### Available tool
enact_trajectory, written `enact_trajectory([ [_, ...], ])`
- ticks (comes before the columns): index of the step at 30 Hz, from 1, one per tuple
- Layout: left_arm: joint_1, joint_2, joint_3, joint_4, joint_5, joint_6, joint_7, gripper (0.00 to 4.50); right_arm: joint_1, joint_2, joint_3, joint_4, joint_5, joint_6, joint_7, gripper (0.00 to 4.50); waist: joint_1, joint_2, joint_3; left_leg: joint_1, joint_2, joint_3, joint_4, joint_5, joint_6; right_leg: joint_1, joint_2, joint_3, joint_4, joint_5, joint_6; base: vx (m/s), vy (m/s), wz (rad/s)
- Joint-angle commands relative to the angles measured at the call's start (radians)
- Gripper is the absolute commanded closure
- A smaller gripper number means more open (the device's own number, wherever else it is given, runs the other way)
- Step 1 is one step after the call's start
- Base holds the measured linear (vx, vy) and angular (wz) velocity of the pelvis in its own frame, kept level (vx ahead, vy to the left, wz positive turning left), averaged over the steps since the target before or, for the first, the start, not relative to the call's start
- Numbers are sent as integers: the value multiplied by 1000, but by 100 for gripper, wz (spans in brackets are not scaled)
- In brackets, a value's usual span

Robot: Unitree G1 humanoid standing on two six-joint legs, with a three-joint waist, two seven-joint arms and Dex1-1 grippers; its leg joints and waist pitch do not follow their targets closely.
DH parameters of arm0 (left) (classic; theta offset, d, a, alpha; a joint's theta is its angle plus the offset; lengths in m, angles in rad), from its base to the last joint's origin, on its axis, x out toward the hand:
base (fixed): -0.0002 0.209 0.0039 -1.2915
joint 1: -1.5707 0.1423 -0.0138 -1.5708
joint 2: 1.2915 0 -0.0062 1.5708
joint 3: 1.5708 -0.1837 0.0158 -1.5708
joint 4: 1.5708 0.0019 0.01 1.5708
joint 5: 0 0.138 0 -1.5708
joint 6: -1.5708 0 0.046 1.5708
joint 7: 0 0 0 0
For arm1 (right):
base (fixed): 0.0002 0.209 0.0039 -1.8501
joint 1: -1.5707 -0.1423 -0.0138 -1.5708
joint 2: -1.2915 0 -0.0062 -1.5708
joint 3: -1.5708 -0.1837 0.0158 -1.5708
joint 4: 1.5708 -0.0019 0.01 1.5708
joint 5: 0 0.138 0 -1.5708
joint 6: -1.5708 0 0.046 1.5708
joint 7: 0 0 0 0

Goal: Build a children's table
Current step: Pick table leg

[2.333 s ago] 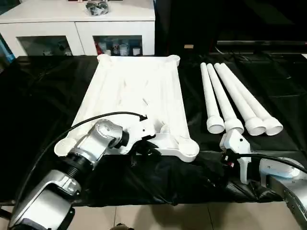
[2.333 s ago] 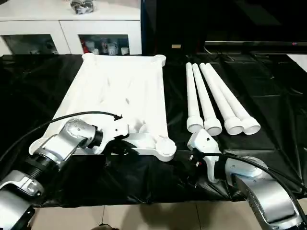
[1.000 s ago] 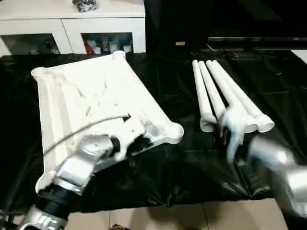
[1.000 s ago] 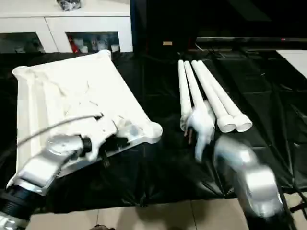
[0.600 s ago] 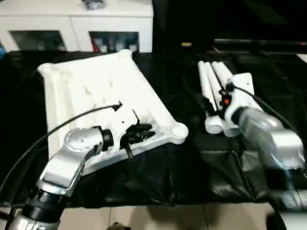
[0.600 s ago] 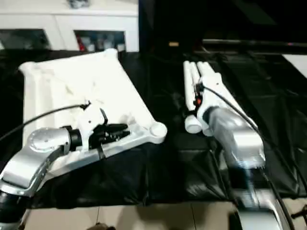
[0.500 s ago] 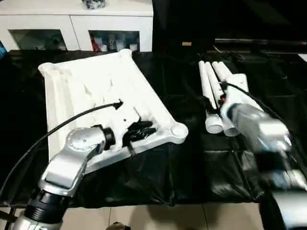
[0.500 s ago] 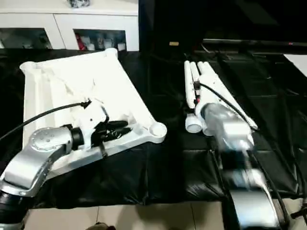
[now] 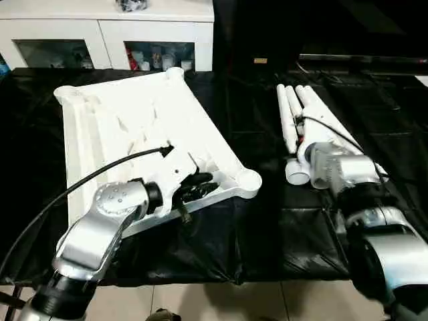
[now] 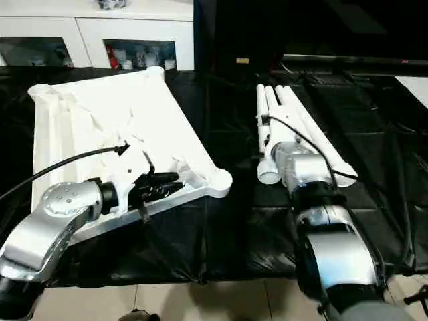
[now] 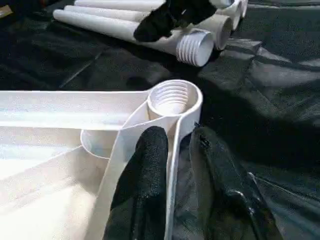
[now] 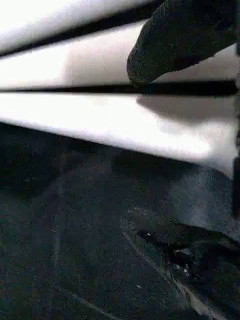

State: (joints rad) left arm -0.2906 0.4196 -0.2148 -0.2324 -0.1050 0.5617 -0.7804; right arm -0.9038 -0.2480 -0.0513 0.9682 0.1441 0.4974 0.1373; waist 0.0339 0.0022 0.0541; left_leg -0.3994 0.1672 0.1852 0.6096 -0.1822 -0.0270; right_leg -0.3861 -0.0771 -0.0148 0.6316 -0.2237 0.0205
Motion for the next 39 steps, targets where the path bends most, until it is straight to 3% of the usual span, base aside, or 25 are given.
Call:
enact_trajectory([
  [1, 6, 9, -10, -27, -5, 14, 0, 354, -27, 0, -15, 45, -5, -15, 7, 0, 1, -6, -72, 28, 46, -9, -62, -68, 13, 37, -45, 23, -52, 59, -272, 0, 0, 0],
  [7, 12, 27, -15, -65, -18, 52, -8, 354, -76, 1, -44, 178, -4, -10, 11, 0, 3, -3, -73, 26, 46, -8, -59, -57, 25, 37, -45, 21, -49, 81, -287, 0, 0, 0],
  [16, 6, 53, -27, -96, -26, 85, -30, 354, -130, -21, -113, 299, 39, 9, 8, 0, -2, -4, -49, 28, 50, -3, -68, -126, 8, 24, -42, 23, -58, -2, -273, 0, 0, 0],
  [25, -9, 70, -42, -105, -46, 101, -49, 354, -146, -46, -148, 352, 43, 28, 23, 77, -5, -10, -43, 29, 50, -2, -70, -135, -1, 22, -43, 23, -58, -6, -278, 0, 0, 0],
  [26, -14, 64, -43, -100, -47, 104, -45, 354, -149, -45, -161, 360, 48, 27, 27, 82, -5, -16, -41, 27, 51, -1, -70, -132, 1, 22, -43, 24, -58, -6, -278, 0, 0, 0],
  [28, -13, 57, -45, -89, -41, 92, -39, 354, -149, -43, -171, 365, 51, 27, 27, 112, -4, -17, -41, 27, 51, 0, -68, -99, 7, 23, -43, 24, -53, 41, -284, 0, 0, 0],
  [32, -3, 51, -47, -85, -38, 84, -30, 354, -143, -36, -174, 370, 46, 32, 25, 127, -3, -19, -45, 24, 51, 2, -63, -46, 35, 26, -42, 24, -47, 112, -298, 0, 0, 0],
  [34, -11, 44, -54, -75, -36, 80, -20, 354, -139, -35, -188, 375, 53, 34, 17, 156, -2, -24, -43, 23, 52, 3, -64, -52, 44, 26, -44, 25, -49, 99, -303, 0, 0, 0],
  [39, -21, 36, -53, -57, -32, 69, -8, 354, -134, -30, -208, 380, 65, 34, 21, 175, -3, -22, -41, 25, 54, 3, -66, -71, 34, 24, -44, 25, -51, 58, -297, 0, 0, 0],
])
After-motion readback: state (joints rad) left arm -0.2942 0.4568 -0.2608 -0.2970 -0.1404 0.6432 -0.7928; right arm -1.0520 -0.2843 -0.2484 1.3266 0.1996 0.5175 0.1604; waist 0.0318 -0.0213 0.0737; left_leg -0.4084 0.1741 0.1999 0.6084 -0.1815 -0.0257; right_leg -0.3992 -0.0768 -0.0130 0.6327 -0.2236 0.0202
